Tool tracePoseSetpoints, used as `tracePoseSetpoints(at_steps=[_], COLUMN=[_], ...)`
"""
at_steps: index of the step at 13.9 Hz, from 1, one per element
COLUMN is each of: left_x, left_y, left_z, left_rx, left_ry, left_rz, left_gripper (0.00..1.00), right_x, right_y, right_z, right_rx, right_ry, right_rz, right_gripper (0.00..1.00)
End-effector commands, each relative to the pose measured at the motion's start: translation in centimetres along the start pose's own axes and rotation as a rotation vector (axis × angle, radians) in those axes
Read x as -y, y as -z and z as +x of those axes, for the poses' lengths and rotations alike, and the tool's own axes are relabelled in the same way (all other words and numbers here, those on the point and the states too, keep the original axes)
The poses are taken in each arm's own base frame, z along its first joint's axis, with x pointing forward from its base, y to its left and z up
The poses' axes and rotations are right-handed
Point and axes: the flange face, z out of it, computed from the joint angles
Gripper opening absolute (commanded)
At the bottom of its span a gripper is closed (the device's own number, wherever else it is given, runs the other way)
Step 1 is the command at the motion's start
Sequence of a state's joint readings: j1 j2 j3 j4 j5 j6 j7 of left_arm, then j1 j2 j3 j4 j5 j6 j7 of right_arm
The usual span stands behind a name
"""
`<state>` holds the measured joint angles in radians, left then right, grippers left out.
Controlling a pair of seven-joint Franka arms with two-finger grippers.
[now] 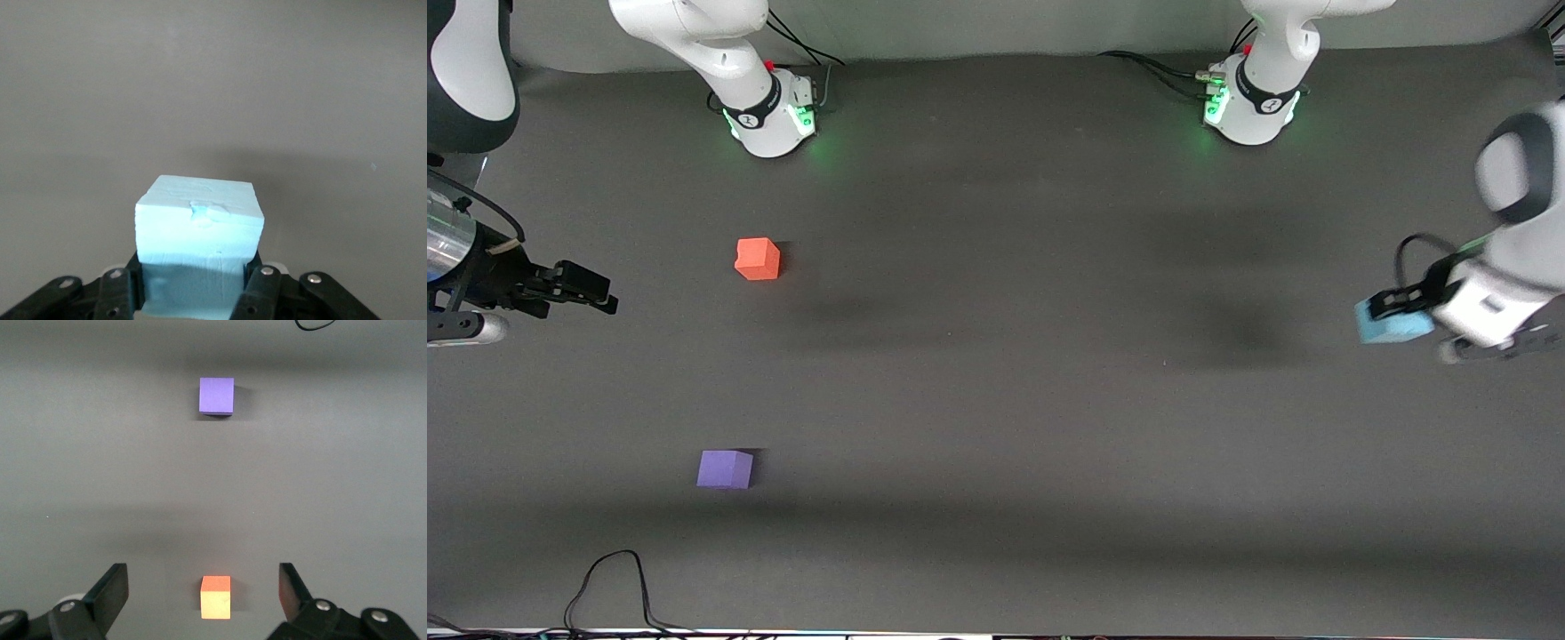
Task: Place blue block between orange and purple blocks
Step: 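Lift the blue block with the left gripper toward the table middle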
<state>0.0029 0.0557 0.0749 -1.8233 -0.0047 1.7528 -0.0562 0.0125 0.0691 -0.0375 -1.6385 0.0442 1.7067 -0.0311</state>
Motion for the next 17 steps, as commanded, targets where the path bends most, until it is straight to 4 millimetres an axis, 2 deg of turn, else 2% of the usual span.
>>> tracePoseSetpoints(at_steps=[1,3,4,5,6,10,13,14,15,17], left_x=[0.4,-0.7,-2.0,-4.8,-7.9,-24.5,-35.8,-38.9,-41.2,-44.3], left_y=[7.1,10.0,10.5,10.7,10.8,9.2,7.3,6.3,5.2,3.0], left_z=[-0.3,-0.5,-0.5,-0.6,-0.8,-1.4,-2.3,-2.9,-3.4,-4.7], left_rx=[0.016,-0.013,-0.016,-0.019,-0.026,-0.026,-0.033,-0.038,-0.039,-0.047], left_ry=[-0.012,-0.008,0.001,0.027,0.056,0.206,0.291,0.316,0.328,0.3], left_rz=[0.002,0.005,0.002,0.002,0.003,-0.007,-0.041,-0.046,-0.045,-0.024], left_gripper=[0.32,0.33,0.33,0.32,0.32,0.32,0.33,0.33,0.33,0.33], right_x=[-0.2,-0.2,-0.2,-0.2,-0.2,-0.8,-1.2,-1.6,-2.0,-2.0], right_y=[-0.4,-0.4,-0.4,-0.4,-0.4,-0.3,1.2,1.6,1.8,1.8], right_z=[0.1,0.1,0.1,0.1,0.1,0.1,-0.5,-0.8,-0.9,-0.9], right_rx=[-0.007,-0.007,-0.007,-0.007,-0.007,-0.007,-0.024,-0.025,-0.025,-0.021], right_ry=[-0.008,-0.01,-0.008,-0.01,-0.01,-0.022,-0.032,-0.038,-0.047,-0.047], right_rz=[-0.02,-0.02,-0.02,-0.02,-0.018,-0.01,-0.01,-0.01,-0.008,-0.008], right_gripper=[1.0,1.0,1.0,1.0,1.0,1.0,1.0,1.0,1.0,1.0])
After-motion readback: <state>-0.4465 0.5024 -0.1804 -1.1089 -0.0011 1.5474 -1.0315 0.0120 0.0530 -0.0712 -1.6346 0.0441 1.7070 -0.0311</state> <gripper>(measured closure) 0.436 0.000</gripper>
